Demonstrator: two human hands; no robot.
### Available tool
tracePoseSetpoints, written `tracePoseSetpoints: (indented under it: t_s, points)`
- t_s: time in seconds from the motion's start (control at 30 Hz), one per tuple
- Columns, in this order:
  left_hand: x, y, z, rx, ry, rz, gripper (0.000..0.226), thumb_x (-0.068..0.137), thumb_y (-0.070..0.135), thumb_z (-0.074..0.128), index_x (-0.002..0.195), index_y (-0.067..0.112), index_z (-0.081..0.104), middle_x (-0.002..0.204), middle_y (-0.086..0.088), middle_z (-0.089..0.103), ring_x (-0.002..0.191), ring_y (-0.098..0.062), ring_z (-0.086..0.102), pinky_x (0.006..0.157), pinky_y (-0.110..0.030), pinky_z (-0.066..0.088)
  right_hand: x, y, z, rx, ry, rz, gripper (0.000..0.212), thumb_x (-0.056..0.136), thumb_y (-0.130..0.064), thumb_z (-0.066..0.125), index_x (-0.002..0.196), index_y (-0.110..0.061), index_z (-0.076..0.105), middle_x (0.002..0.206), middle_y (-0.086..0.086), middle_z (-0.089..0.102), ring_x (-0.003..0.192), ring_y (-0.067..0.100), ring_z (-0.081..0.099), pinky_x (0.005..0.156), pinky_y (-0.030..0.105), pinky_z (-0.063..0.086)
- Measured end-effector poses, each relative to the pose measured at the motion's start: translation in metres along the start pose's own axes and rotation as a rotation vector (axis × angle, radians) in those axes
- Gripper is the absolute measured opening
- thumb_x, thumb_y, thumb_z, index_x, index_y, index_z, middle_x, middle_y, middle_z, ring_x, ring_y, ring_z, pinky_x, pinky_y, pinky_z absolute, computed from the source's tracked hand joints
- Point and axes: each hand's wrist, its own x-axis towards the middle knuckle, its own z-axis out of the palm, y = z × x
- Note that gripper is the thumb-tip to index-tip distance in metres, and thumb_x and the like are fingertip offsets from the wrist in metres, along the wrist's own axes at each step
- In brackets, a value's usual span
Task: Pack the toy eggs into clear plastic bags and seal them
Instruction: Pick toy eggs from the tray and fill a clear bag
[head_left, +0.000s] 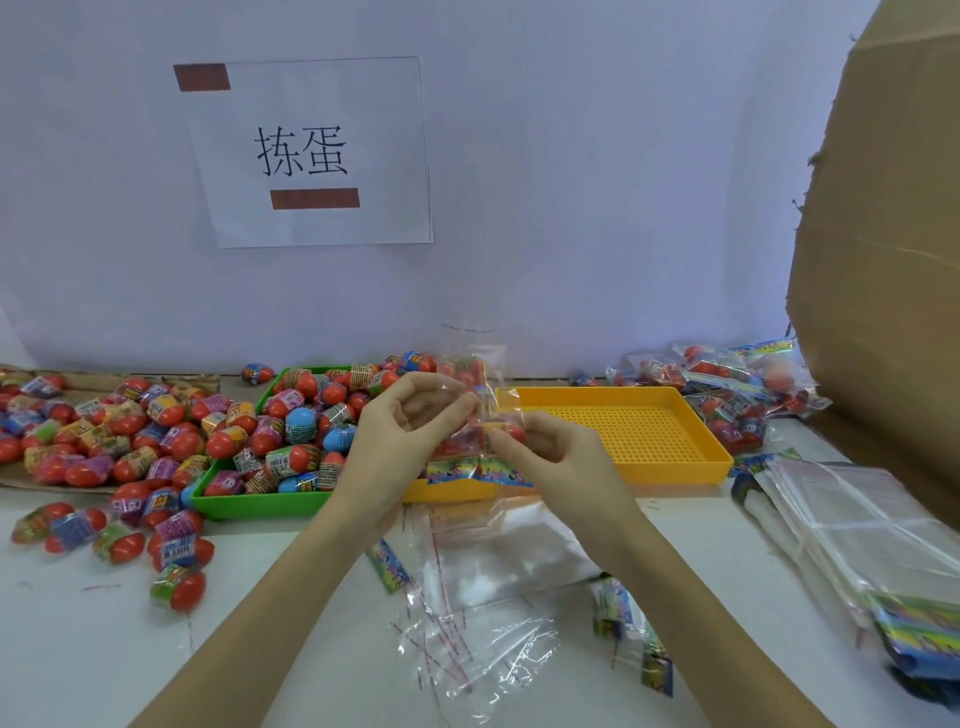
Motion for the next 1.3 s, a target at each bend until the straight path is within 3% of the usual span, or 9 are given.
tracePoseSetpoints:
  t_s: [0.13, 0.27, 0.5, 0.67, 0.77, 0.9, 1.03, 1.17, 1.3]
  points:
    - [0.002, 0.0, -0.004, 0.144, -0.094, -0.007, 0.024, 0.1, 0.03, 0.069, 0.121, 0.019, 0.073, 0.115, 0.002, 0.078, 0.111, -0.016, 0.073, 0.094, -0.034, 0.061, 0.0, 0.0, -0.005, 0.088, 0.097, -0.02, 0.026, 0.099, -0.019, 0.071, 0.125, -0.015, 0.075, 0.107, -0.001, 0.081, 0.106, 0.012, 0.075, 0.096, 0.028, 0.058]
    - [0.001, -0.002, -0.005, 0.183, -0.104, -0.008, 0.018, 0.101, 0.018, 0.072, 0.118, 0.021, 0.075, 0.11, 0.01, 0.078, 0.104, -0.007, 0.073, 0.086, -0.02, 0.059, 0.004, 0.0, -0.004, 0.226, 0.144, 0.095, 0.031, 0.11, -0.014, 0.052, 0.135, -0.015, 0.07, 0.12, 0.002, 0.078, 0.113, 0.019, 0.073, 0.095, 0.035, 0.06]
    - [0.0, -0.002, -0.006, 0.134, -0.159, -0.046, 0.015, 0.098, 0.02, 0.076, 0.112, 0.024, 0.079, 0.112, 0.005, 0.079, 0.098, -0.015, 0.076, 0.082, -0.023, 0.06, 0.003, 0.003, -0.005, 0.162, 0.272, 0.073, 0.014, 0.105, -0.024, 0.063, 0.106, -0.016, 0.074, 0.087, 0.002, 0.081, 0.085, 0.019, 0.078, 0.066, 0.027, 0.063]
    - [-0.002, -0.004, 0.0, 0.051, -0.21, -0.111, 0.019, 0.098, 0.027, 0.075, 0.116, 0.022, 0.076, 0.115, 0.001, 0.077, 0.107, -0.021, 0.074, 0.091, -0.034, 0.061, 0.004, 0.007, -0.006, 0.083, 0.375, 0.01, 0.012, 0.1, -0.02, 0.071, 0.095, -0.016, 0.081, 0.088, 0.0, 0.08, 0.089, 0.021, 0.077, 0.082, 0.04, 0.064]
    - [-0.005, -0.002, 0.008, 0.065, -0.184, -0.11, 0.03, 0.09, 0.039, 0.082, 0.111, 0.018, 0.074, 0.104, 0.003, 0.078, 0.097, -0.015, 0.076, 0.08, -0.021, 0.059, 0.003, 0.009, -0.004, 0.002, 0.391, -0.013, 0.01, 0.098, -0.019, 0.074, 0.096, -0.014, 0.082, 0.087, -0.002, 0.08, 0.087, 0.016, 0.076, 0.084, 0.04, 0.064]
    - [-0.008, -0.007, 0.014, 0.083, -0.113, -0.105, 0.029, 0.085, 0.023, 0.088, 0.104, 0.01, 0.07, 0.099, -0.002, 0.081, 0.089, -0.018, 0.079, 0.073, -0.018, 0.059, 0.003, 0.009, 0.0, -0.113, 0.376, -0.042, 0.012, 0.1, -0.019, 0.071, 0.1, -0.01, 0.08, 0.091, 0.002, 0.078, 0.089, 0.016, 0.075, 0.085, 0.044, 0.063]
    - [-0.007, -0.007, 0.01, 0.048, -0.172, -0.147, 0.026, 0.085, 0.018, 0.089, 0.101, 0.012, 0.069, 0.11, -0.006, 0.081, 0.099, -0.031, 0.077, 0.08, -0.025, 0.062, 0.002, 0.01, 0.005, -0.134, 0.371, -0.075, 0.009, 0.098, -0.022, 0.073, 0.095, -0.014, 0.076, 0.088, -0.002, 0.075, 0.086, 0.013, 0.072, 0.083, 0.041, 0.061]
    - [-0.004, -0.005, 0.006, -0.028, -0.189, -0.149, 0.019, 0.087, 0.016, 0.086, 0.102, 0.017, 0.075, 0.113, -0.006, 0.08, 0.105, -0.021, 0.077, 0.083, -0.026, 0.061, 0.002, 0.01, 0.005, -0.119, 0.328, -0.072, 0.007, 0.101, -0.023, 0.069, 0.099, -0.018, 0.072, 0.091, -0.004, 0.075, 0.088, 0.011, 0.072, 0.084, 0.036, 0.061]
    - [-0.004, -0.008, 0.008, 0.055, -0.039, -0.108, 0.027, 0.09, 0.024, 0.084, 0.113, 0.017, 0.072, 0.106, 0.001, 0.08, 0.1, -0.016, 0.078, 0.081, -0.027, 0.064, 0.002, 0.01, 0.003, -0.092, 0.246, -0.03, 0.013, 0.103, -0.014, 0.067, 0.109, -0.021, 0.077, 0.099, -0.002, 0.078, 0.093, 0.011, 0.074, 0.083, 0.031, 0.062]
